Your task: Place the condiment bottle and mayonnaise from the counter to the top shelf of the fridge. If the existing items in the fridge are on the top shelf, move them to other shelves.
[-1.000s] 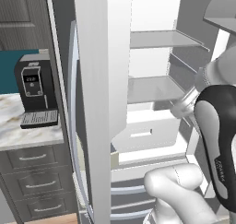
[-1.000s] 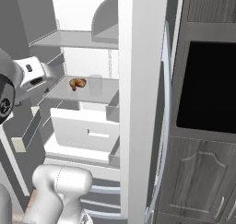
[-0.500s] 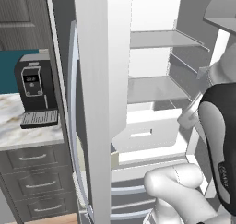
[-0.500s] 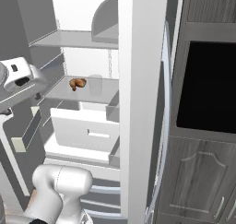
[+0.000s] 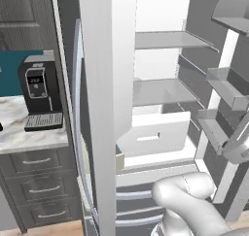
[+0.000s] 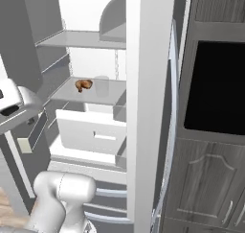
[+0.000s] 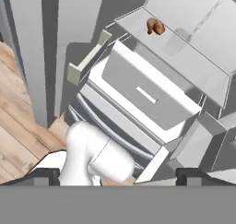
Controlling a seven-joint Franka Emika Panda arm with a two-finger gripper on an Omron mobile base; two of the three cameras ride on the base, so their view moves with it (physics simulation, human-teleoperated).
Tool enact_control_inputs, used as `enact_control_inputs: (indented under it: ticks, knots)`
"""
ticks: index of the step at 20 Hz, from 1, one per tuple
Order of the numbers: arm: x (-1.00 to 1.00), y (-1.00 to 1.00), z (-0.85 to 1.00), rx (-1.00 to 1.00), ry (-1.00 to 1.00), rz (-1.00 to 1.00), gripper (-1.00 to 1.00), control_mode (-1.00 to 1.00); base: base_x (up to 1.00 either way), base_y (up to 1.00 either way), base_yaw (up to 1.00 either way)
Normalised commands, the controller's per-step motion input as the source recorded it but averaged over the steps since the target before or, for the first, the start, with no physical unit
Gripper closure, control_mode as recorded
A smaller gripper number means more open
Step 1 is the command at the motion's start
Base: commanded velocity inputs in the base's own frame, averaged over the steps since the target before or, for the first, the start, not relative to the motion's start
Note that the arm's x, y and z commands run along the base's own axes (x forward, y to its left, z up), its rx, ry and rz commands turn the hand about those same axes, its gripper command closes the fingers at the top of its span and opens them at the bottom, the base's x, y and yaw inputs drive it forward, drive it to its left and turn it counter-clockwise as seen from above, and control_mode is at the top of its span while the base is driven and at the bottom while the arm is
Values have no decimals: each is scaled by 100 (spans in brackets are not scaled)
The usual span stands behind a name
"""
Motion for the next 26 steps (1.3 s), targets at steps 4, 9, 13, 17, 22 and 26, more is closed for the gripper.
enact_control_inputs:
  ticks: [4,9,13,17,22,26]
  knots:
    - [0,0,0,0,0,0,-100,100,-78,79,14]
    - [0,0,0,0,0,0,-100,100,-10,100,2]
    - [0,0,0,0,0,0,-100,100,8,100,-2]
    - [0,0,0,0,0,0,-100,100,29,100,-9]
    - [0,0,0,0,0,0,-100,100,69,100,-14]
    - [0,0,0,0,0,0,-100,100,100,100,-19]
